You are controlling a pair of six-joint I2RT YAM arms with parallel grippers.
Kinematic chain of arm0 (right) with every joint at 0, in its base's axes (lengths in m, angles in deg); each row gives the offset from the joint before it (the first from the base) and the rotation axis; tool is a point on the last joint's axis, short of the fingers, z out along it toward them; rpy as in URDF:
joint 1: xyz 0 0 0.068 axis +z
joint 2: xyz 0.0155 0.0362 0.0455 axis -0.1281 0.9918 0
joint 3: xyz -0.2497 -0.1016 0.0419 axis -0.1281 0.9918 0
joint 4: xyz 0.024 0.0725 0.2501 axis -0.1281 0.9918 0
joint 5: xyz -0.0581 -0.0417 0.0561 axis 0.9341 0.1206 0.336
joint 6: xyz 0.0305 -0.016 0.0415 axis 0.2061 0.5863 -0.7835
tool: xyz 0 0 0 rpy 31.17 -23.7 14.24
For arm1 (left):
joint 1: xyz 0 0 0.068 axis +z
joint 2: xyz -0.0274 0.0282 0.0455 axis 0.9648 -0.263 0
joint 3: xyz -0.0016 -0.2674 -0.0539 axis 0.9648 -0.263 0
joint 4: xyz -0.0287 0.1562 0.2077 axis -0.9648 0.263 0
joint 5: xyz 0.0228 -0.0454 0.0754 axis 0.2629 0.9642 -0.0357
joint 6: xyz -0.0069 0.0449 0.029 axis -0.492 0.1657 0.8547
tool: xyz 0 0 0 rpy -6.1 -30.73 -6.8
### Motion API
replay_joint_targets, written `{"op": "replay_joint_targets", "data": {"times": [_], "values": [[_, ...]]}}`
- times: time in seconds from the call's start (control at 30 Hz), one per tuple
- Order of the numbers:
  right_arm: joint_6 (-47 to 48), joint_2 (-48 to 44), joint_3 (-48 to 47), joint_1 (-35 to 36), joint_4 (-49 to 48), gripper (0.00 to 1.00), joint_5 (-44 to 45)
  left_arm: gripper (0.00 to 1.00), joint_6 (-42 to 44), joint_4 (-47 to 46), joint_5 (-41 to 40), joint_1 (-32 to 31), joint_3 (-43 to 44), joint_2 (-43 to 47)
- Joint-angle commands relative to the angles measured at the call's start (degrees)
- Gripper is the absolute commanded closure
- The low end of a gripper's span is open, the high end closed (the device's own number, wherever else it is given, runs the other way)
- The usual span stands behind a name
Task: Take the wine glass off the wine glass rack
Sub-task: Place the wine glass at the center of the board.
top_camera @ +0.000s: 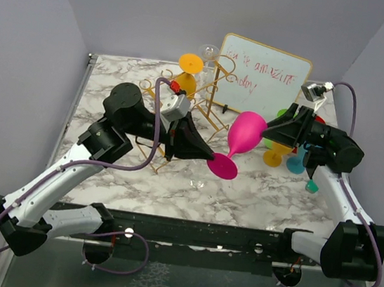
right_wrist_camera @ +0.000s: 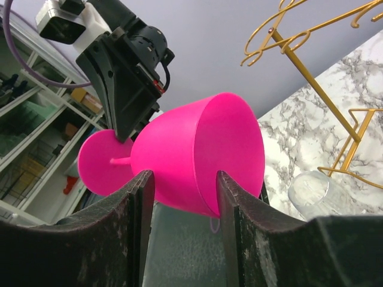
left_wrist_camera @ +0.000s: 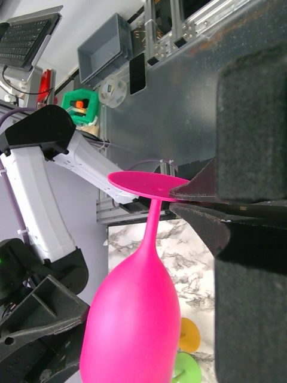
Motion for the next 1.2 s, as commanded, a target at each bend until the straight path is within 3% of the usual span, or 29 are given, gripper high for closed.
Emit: {"op": "replay_joint_targets", "data": {"times": [0.0,0.1,0.27,0.4,0.63,0.83,0.9,1.0,1.17], "values": [[-4.1,-2.5,-1.0,1.4,-7.3,0.60,-2.2,1.00,0.6,-2.7,-3.6,2.6,-2.4,-1.7],[-5.7,-2.9,-1.2,1.5,-9.1,0.62,-2.2,1.00,-0.1,-4.7,-1.8,4.4,-3.4,-1.6],[-6.3,-4.2,-1.5,1.7,-9.1,0.52,-2.5,1.00,-3.2,-9.5,1.0,6.5,-5.2,-2.3],[-7.1,-4.5,-1.9,1.8,-9.5,0.52,-2.4,1.00,-4.0,-11.2,1.8,7.0,-5.7,-2.9],[-9.0,-4.0,-2.1,1.8,-10.9,0.69,-2.2,1.00,-4.8,-12.8,1.5,8.2,-6.9,-2.6],[-9.0,-3.6,-2.8,1.8,-9.1,0.98,-2.1,1.00,-4.5,-12.0,1.5,9.7,-7.3,-2.8],[-9.1,-3.4,-3.1,1.8,-8.3,1.00,-2.0,1.00,-4.6,-11.9,1.0,9.9,-7.3,-3.0],[-8.4,-3.6,-3.4,1.8,-7.7,1.00,-2.0,0.91,-5.6,-11.9,1.1,9.8,-6.8,-3.6],[-1.8,-5.4,-3.6,1.8,0.2,1.00,-2.9,0.56,-5.6,-9.6,1.0,9.8,-5.8,-3.5]]}}
